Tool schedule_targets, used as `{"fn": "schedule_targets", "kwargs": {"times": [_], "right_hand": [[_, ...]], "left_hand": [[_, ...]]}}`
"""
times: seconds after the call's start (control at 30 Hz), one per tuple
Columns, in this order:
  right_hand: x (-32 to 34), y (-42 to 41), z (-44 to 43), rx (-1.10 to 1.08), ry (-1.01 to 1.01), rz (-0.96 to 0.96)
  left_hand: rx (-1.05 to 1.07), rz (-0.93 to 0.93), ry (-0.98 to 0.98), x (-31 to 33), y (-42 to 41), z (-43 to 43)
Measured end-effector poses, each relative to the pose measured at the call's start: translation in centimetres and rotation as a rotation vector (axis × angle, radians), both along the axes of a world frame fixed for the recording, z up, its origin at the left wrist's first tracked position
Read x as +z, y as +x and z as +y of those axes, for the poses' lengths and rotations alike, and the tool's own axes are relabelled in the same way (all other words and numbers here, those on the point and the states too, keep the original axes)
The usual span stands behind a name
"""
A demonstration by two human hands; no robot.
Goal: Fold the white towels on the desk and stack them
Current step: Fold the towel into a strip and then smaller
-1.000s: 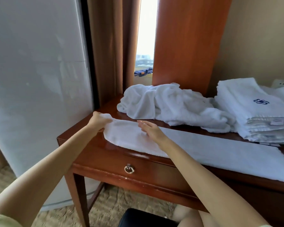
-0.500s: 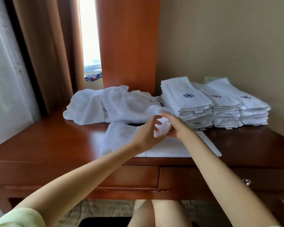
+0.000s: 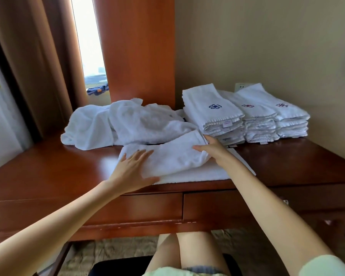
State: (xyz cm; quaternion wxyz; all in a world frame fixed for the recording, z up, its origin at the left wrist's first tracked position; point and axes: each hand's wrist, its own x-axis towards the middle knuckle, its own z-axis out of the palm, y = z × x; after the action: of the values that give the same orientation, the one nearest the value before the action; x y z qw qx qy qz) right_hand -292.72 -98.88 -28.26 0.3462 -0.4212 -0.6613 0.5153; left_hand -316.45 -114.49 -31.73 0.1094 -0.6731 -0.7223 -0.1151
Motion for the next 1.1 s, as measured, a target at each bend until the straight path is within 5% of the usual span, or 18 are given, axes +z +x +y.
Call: {"fn": "schedule_targets", "kwargs": {"times": [0.13,0.33,0.57,0.73,0.87,0.97,1.1], "right_hand": [[1.0,3.4,1.4,-0.071,-0.021,0.073],[0.0,8.8,2.0,-0.081,-0.028,-0.158],[-0.6,10.5,2.6,-0.178,-0.007,-0.013],[-1.4,11.6,3.0,-0.227,0.009,-0.314],[0.1,10.0,2.2,-0.299,0.383,-0.827],[0.8,6.5,0.4,-0.237,0.654,-0.79],[-0.7,1.2,-1.7,0.07,0.764,-0.793]], "left_hand": [[-0.011,-0.005,-0.022,-0.4,0.1,0.0],[-0.109,0.116,-0.098,-0.9,1.1,0.9],[-0.126,0.18,-0.165,-0.9,1.4,2.0],[-0.169,0.141,-0.24,-0.9,1.5,1.7],[-0.161,0.053,-0.333,0.0,2.1,1.9],[-0.223,-0.107,-0.272,1.0,3.4,2.6],[-0.208,-0.042,-0.248,0.7,5.4,3.9]]}}
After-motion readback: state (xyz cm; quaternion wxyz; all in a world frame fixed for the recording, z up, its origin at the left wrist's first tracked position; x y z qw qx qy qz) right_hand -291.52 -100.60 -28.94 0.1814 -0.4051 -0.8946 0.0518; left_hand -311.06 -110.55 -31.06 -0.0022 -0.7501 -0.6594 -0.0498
